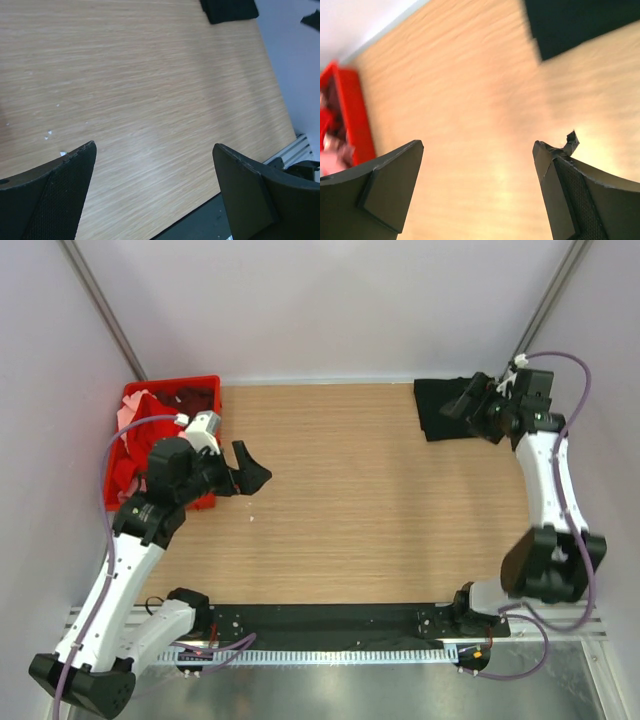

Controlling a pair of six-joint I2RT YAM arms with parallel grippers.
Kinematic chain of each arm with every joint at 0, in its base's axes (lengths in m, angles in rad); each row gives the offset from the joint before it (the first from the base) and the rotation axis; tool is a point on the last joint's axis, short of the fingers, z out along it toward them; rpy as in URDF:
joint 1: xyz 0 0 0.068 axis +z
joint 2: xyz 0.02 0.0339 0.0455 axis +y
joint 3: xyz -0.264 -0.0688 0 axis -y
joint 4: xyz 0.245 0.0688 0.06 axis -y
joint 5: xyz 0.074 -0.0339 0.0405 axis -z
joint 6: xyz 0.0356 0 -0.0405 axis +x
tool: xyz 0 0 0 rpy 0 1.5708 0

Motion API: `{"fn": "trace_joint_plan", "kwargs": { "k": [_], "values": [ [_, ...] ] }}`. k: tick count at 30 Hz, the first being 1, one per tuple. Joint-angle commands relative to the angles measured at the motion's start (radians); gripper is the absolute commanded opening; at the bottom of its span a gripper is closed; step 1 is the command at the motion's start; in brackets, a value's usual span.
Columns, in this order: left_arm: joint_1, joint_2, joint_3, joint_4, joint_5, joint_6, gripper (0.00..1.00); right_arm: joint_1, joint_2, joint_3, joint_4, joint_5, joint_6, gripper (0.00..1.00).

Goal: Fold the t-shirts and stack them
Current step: Neatly place the folded tshirt to the corner

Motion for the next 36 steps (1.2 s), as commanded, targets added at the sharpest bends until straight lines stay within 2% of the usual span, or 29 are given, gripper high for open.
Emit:
{"fn": "trace_joint_plan", "kwargs": {
  "k": [1,3,8,13,18,25,36],
  "values": [
    [-0.003,0.0,0.069,-0.018,0.066,-0.017,1.0,0.044,-0.238,-0.176,-0.192,-0.006,-0.004,1.0],
    [-0.005,0.0,0.075,-0.036,0.092,-0.028,1.0,0.047,-0.386,-0.261,-0.223,-0.005,-0.003,1.0],
    [-0.005,-0.008,0.057,-0.085,0.123,-0.089,1.0,0.061,-0.606,-0.34,-0.315,-0.078,0.008,1.0],
    [-0.003,-0.045,-0.006,-0.058,0.146,-0.133,1.0,0.062,-0.781,-0.475,-0.211,-0.219,0.081,1.0],
    [-0.005,-0.126,-0.062,-0.027,0.148,-0.137,1.0,0.067,-0.823,-0.55,-0.175,-0.259,0.088,1.0],
    [-0.005,-0.227,-0.098,-0.022,0.131,-0.163,1.0,0.076,-0.847,-0.542,-0.156,-0.263,0.085,1.0],
    [-0.005,-0.247,-0.092,-0.041,0.129,-0.156,1.0,0.076,-0.86,-0.539,-0.148,-0.271,0.095,1.0]
  ]
}}
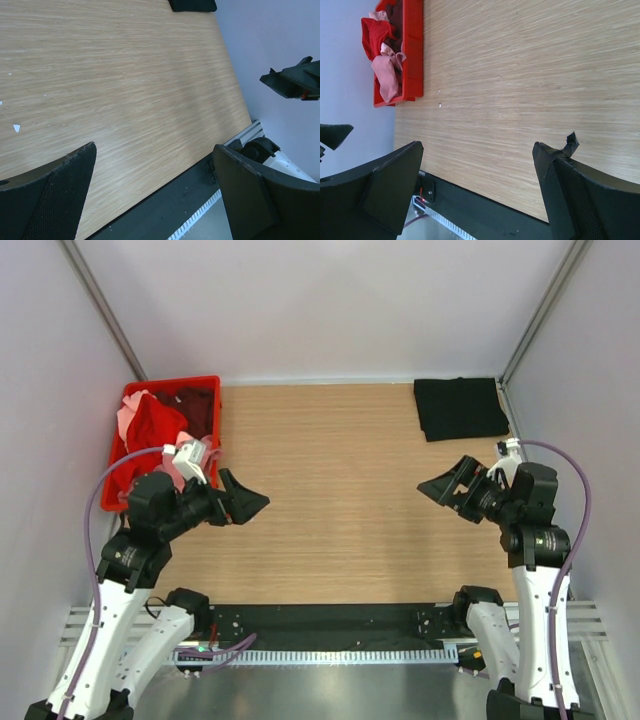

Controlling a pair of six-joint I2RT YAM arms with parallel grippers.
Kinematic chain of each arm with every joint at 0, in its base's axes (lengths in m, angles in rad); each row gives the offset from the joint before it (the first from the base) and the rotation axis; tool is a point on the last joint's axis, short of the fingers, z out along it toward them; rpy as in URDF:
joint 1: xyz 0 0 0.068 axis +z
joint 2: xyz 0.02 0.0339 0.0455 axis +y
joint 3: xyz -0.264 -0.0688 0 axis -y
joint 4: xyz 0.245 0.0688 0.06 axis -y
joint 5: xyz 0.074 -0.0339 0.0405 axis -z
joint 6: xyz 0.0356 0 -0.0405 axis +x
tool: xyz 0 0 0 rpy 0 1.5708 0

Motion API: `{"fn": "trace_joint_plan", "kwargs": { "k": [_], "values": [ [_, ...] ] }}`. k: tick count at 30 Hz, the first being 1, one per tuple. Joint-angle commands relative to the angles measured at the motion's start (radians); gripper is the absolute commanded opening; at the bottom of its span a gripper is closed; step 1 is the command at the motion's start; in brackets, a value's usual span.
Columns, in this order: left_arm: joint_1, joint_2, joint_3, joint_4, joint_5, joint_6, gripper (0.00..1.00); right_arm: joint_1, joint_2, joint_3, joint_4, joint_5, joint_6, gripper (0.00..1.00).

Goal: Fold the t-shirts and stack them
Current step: Neatly place the folded tshirt to the corner

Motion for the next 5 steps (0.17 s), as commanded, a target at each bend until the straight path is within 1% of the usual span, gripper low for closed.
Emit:
{"fn": "trace_joint_plan", "kwargs": {
  "k": [1,5],
  "values": [
    [-0.003,-0.008,0.01,0.016,0.012,-0.005,1.0,0.007,-0.011,0.012,0.034,-0.02,0.013,1.0],
    [-0.003,-0.01,0.014,0.011,0.012,-0.001,1.0,0.007,-0.006,0.016,0.035,-0.01,0.013,1.0]
  ]
}}
